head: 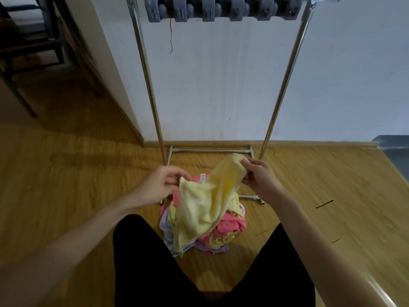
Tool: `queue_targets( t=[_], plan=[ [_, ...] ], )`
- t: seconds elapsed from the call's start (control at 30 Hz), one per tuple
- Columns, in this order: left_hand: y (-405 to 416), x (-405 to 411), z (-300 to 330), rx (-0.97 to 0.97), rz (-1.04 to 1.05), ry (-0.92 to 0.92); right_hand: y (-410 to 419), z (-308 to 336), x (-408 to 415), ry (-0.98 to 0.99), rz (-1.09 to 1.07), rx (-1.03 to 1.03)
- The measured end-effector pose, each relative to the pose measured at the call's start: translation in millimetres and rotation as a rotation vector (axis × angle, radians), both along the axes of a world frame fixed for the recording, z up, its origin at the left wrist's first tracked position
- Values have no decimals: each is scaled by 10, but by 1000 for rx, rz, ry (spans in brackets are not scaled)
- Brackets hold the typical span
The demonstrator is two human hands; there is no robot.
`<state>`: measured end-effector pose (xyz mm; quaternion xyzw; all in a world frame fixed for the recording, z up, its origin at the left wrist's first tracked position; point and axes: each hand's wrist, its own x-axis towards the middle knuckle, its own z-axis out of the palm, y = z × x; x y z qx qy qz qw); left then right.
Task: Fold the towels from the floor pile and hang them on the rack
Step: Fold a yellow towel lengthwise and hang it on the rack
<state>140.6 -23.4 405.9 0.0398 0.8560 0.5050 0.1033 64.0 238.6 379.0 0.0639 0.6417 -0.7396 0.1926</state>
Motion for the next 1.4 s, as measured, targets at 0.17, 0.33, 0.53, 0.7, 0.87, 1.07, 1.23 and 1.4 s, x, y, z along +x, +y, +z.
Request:
queue_targets(
  t=[0.17,0.33,0.53,0.7,0.87,1.07,1.23,1.4],
  plan=[
    [65,-20,-47,-208,-57,217,-92,219,42,22,179,-217],
    [61,-52,-11,-374,-160,423,-145,282,54,-6,235,-278],
    [95,-68,89,-432,-246,582,-189,275,104,130,229,-74],
    [235,-96,335,-203,-141,546,-227,355,139,259,185,8],
    [392,-100,579,7,-65,422,-221,552,181,389,307,-15],
    [497,-136,638,63,-47,348,-233,618,269,530,308,34],
    [523,-77,611,13,-25,413,-226,604,312,579,254,35],
    [544,-60,614,-5,-7,439,-259,617,358,674,309,150]
  ],
)
